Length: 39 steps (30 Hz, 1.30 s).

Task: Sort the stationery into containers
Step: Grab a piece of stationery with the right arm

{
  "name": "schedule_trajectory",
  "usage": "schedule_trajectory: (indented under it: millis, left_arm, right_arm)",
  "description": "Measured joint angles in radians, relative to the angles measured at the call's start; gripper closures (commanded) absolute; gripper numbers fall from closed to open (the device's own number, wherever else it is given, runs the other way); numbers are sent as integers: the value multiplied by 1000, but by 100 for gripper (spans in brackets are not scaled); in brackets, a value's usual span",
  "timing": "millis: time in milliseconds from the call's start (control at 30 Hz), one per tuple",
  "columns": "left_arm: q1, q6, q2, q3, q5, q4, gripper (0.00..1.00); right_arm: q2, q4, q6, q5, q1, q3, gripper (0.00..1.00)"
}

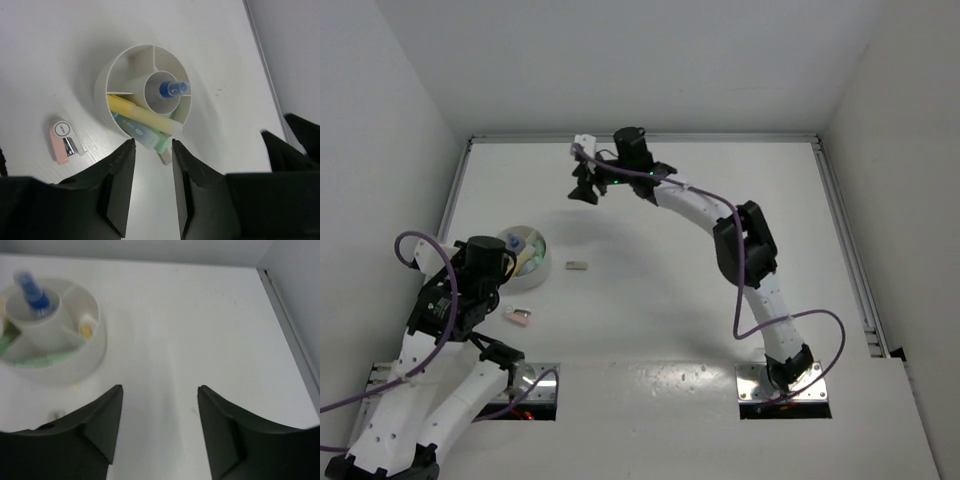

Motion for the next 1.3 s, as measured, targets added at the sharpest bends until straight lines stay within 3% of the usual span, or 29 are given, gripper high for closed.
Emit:
schedule_trajectory:
  millis: [100, 133, 267, 467, 700, 1133, 1200, 1300]
  left_arm:
    - [0, -34, 31, -1, -13, -35, 53]
    - [0, -46, 51, -1, -16, -43, 49]
    - [0, -68, 112, -1, -19, -41, 26]
    - [0, -66, 129, -2, -20, -12, 20]
    - [0, -51, 113, -13, -19, 11, 20]
    - [0, -45, 65, -21, -19, 6, 20]
    - [0, -45, 63, -21, -19, 4, 20]
    - [0, -45, 54, -21, -19, 2, 20]
  right_arm:
    - [-69, -244, -184, -55, -74, 0, 35]
    - [-85, -323, -235, -64, -87, -3, 39]
    - [-91, -560, -348, -77, -65, -31, 43]
    - [-25, -742, -393, -68, 43, -33, 41]
    - [41, -761, -353, 17, 128, -8, 41]
    - [117, -679, -260, 150, 135, 35, 43]
    - [117, -676, -256, 154, 141, 35, 48]
    - [118, -672, -252, 160, 152, 35, 66]
